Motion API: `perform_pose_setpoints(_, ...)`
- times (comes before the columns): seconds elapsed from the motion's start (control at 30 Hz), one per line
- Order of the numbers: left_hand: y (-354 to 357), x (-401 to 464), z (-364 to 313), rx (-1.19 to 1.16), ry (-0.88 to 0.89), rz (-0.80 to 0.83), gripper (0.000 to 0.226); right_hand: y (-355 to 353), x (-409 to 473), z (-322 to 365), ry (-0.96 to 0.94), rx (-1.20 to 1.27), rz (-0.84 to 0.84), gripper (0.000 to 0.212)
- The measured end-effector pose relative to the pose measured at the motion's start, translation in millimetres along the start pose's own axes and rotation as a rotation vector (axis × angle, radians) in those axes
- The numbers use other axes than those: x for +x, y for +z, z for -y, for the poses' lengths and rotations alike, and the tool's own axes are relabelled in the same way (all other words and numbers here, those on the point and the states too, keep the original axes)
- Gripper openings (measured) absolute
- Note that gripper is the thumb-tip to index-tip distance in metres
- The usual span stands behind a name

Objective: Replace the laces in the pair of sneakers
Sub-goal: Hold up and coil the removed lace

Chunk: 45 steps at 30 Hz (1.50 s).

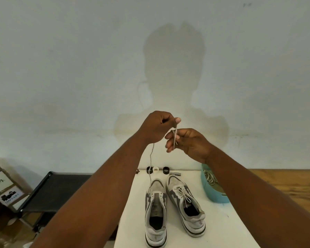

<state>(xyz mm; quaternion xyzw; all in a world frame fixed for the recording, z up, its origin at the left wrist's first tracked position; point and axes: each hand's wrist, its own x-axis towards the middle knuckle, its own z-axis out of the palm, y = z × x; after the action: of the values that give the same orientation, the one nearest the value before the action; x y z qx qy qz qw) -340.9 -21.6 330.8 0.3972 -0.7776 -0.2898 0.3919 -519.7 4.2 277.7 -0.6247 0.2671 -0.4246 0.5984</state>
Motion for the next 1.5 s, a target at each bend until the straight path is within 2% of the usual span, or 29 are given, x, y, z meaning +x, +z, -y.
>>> perform_pose_setpoints(0.13,1.4,4.1,9.9,0.033,-0.078,-0.018,0.033,3.3,-7.1,-10.2,-0.028,0.168,-0.009,0.027)
perform_pose_setpoints(0.2,6.2,3.1,21.9,-0.051,-0.169,-0.037,0.033,8.2,-9.2,-11.4,-0.058,0.254,-0.038,0.025)
perform_pose_setpoints(0.27,16.8,0.1,31.7,-0.158,-0.245,-0.049,0.033,12.6,-6.5,-9.2,-0.084,0.368,-0.148,0.023)
perform_pose_setpoints(0.33,30.5,-6.2,35.7,-0.156,-0.289,-0.040,0.028,11.4,1.9,-3.3,-0.128,0.402,-0.298,0.021)
perform_pose_setpoints(0.4,42.2,-15.2,34.2,-0.096,-0.272,-0.022,0.034,4.8,12.8,6.8,-0.180,0.225,-0.418,0.019)
perform_pose_setpoints(0.47,47.3,-23.9,29.6,-0.014,-0.184,-0.007,0.040,-6.8,21.2,14.8,-0.208,-0.075,-0.462,0.019)
perform_pose_setpoints(0.57,40.2,-26.0,19.9,0.053,-0.088,-0.044,0.040,-25.2,21.6,16.6,-0.154,-0.379,-0.379,0.020)
perform_pose_setpoints(0.63,30.6,-20.6,14.1,0.069,-0.032,-0.072,0.043,-30.7,16.1,12.1,-0.076,-0.426,-0.250,0.020)
perform_pose_setpoints(0.73,17.3,-9.9,1.8,0.054,0.002,-0.058,0.049,-23.9,5.2,1.3,0.020,-0.293,-0.052,0.023)
perform_pose_setpoints(0.83,9.9,-1.5,-0.7,-0.013,-0.055,-0.038,0.050,-10.4,-4.2,-1.1,-0.009,-0.027,0.063,0.026)
perform_pose_setpoints(0.93,11.1,-3.4,12.1,-0.248,-0.190,-0.007,0.050,-0.3,-6.1,10.0,-0.109,0.169,0.053,0.027)
perform_pose_setpoints(1.03,22.0,-14.8,22.8,-0.317,-0.297,-0.003,0.041,3.9,2.0,23.3,-0.190,0.168,-0.154,0.025)
perform_pose_setpoints(1.13,34.3,-25.0,21.7,-0.256,-0.220,0.016,0.047,-5.6,14.0,33.7,-0.232,0.000,-0.341,0.021)
perform_pose_setpoints(1.23,33.9,-25.2,9.3,-0.051,-0.044,0.080,0.046,-18.3,17.9,35.2,-0.205,-0.291,-0.403,0.019)
perform_pose_setpoints(1.3,27.1,-22.0,-4.2,0.054,0.055,0.100,0.045,-22.3,14.0,31.6,-0.155,-0.484,-0.350,0.021)
perform_pose_setpoints(1.37,17.2,-14.5,-18.9,0.045,0.096,0.061,0.045,-21.2,6.5,26.7,-0.097,-0.513,-0.247,0.024)
perform_pose_setpoints(1.5,1.5,4.5,-35.8,-0.008,0.001,-0.052,0.050,-9.0,-10.2,17.3,-0.042,-0.149,-0.048,0.025)
